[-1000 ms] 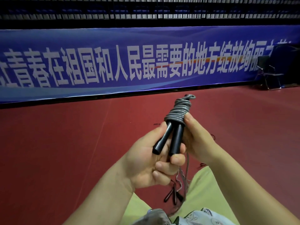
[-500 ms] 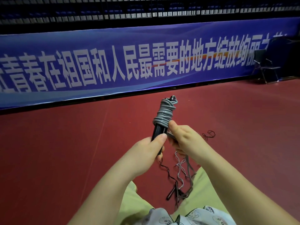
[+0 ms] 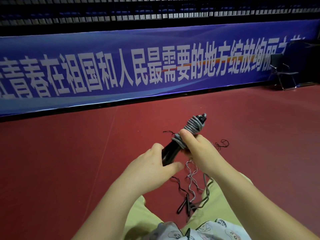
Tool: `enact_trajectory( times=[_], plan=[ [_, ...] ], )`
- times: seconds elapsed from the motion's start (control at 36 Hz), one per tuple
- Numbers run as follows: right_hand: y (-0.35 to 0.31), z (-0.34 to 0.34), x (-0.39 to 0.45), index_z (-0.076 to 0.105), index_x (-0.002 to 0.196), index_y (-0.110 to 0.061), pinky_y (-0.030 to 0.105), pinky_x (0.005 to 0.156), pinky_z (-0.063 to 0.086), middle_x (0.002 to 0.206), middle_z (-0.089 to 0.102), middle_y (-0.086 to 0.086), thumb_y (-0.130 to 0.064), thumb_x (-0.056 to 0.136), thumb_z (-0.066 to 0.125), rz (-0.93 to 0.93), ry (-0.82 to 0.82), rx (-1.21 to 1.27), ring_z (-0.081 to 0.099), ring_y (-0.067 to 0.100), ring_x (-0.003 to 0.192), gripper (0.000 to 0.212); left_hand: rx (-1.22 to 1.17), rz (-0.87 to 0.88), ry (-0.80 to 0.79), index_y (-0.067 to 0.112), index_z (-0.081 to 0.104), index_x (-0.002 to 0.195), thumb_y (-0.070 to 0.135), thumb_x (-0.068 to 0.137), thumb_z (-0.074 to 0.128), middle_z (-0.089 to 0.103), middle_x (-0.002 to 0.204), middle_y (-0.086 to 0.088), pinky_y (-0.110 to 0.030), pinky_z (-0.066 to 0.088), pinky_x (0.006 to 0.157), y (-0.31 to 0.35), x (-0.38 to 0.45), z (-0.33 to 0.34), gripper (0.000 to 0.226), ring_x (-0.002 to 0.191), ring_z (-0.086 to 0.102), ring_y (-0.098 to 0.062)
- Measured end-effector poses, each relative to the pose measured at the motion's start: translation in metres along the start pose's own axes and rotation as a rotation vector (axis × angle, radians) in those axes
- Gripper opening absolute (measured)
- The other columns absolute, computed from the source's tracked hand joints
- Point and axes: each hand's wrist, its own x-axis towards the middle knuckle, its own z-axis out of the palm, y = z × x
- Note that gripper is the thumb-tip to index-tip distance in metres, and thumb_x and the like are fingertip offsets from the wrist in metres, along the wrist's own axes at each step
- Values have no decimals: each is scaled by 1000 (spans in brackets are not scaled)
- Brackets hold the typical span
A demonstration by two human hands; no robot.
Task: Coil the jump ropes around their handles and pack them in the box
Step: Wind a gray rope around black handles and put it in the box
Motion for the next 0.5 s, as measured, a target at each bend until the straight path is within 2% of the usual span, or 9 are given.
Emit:
enact_trajectory(
  times=[0.06,0.11,0.17,0.22,0.33,0.39,0.44,0.47,0.5],
  plan=[
    [2,-2,2,40,59,-27,24,52,22,44,31,-14,-53,85,45,21,-35,83,26,3,40,38,-319,47,-142,29,48,104,72,68,54,64,94,5,-37,51,67,-5,2,-4,56,82,63,-15],
    [4,-3,4,39,65,-24,20,45,22,46,29,-14,-55,71,44,44,-54,214,22,4,41,32,-710,111,-323,17,56,107,66,66,58,70,96,-3,-32,51,59,-13,4,-5,63,76,67,-18],
    [6,-3,4,38,67,-18,16,39,20,47,28,-9,-50,66,46,61,-81,383,20,5,39,33,-1029,151,-534,13,63,105,67,69,62,72,91,-6,-23,49,55,-18,5,-6,65,71,66,-18],
    [9,-4,4,37,68,-14,15,36,18,46,29,-5,-42,67,46,44,-101,523,19,5,36,30,-1270,161,-757,14,69,101,79,70,56,72,88,-8,-24,50,54,-18,2,-3,73,68,67,-18],
    [9,-2,7,41,75,-14,17,37,23,49,37,-3,-48,51,54,8,-85,591,29,7,36,44,-1598,122,-1040,9,70,101,82,79,20,69,72,-1,-23,48,58,-9,-2,19,91,60,64,-14],
    [8,-2,7,42,73,-17,20,42,21,49,38,-6,-53,41,61,7,-74,577,29,8,44,51,-1712,165,-1126,10,66,102,78,85,12,60,64,5,-22,45,56,-3,-5,23,88,51,54,-9],
    [6,-2,6,42,70,-19,19,42,20,50,36,-5,-61,31,74,-7,-100,588,28,7,43,65,-1751,174,-1171,12,62,97,74,88,15,54,61,7,-21,42,52,-3,-4,20,78,45,36,-7],
    [2,-2,5,43,70,-19,18,40,20,49,36,-5,-68,37,72,8,-116,569,29,6,41,66,-1747,168,-1167,12,61,95,72,88,19,53,59,8,-20,40,50,-2,-3,16,74,45,29,-7],
    [1,-2,5,43,72,-19,15,38,23,46,39,-5,-69,52,64,22,-122,534,32,5,38,58,-1734,150,-1140,12,61,91,71,87,22,51,57,8,-19,38,48,-2,-2,12,71,45,25,-7]
  ],
)
